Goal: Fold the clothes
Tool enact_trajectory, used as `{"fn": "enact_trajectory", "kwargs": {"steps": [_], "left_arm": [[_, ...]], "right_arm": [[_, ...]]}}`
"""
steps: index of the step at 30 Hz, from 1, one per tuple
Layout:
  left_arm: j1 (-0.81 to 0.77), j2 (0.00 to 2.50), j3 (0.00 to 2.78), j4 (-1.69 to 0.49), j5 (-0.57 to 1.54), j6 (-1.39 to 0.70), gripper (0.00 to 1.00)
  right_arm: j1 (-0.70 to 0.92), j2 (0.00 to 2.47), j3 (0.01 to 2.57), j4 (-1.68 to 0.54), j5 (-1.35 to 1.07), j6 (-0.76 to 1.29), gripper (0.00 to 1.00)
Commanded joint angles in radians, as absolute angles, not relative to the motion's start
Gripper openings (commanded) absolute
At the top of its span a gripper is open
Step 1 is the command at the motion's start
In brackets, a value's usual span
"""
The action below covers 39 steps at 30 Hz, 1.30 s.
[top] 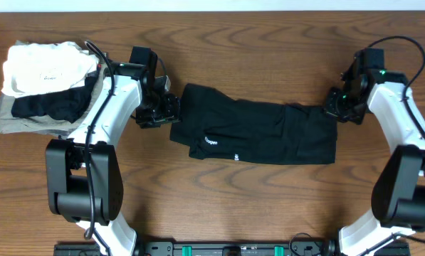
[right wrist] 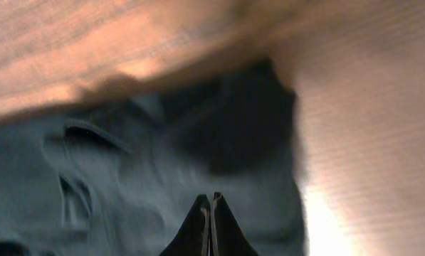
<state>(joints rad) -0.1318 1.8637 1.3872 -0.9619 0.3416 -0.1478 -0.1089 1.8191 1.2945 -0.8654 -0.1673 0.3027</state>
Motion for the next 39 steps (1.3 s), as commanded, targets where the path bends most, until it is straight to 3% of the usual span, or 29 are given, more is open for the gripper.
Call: {"fn": "enact_trajectory", "kwargs": {"steps": [1, 15, 24, 29, 33, 35, 39], "left_arm": [[-0.131, 1.862, 1.395, -0.964, 0.350, -0.127, 0.67], [-0.131, 1.862, 1.393, -0.964, 0.350, -0.127, 0.67], [-0.131, 1.862, 1.385, -0.963, 0.350, -0.126, 0.67], [-0.131, 1.863, 1.376, -0.955, 0.350, -0.127, 0.67], [-0.131, 1.863, 1.375, -0.933, 0.351, -0.127, 0.67], [-0.131, 1.863, 1.375, -0.930, 0.351, -0.127, 0.68], [-0.131, 1.863, 1.375, -0.929, 0.351, -0.127, 0.68]], "right_arm": [[-0.107, 1.871, 1.258, -0.800, -0.259, 0.315, 0.02], [-0.046, 2.026, 1.260, -0.620, -0.384, 0.344, 0.01], [-0.067, 2.000, 1.448, -0.786, -0.371, 0.321, 0.02], [-0.099, 1.981, 1.586, -1.002, -0.245, 0.298, 0.18], [-0.109, 1.980, 1.621, -1.150, -0.189, 0.225, 0.51], [-0.121, 1.981, 1.619, -1.220, -0.136, 0.189, 0.63], [-0.162, 1.981, 1.589, -1.258, -0.117, 0.121, 0.68]]}}
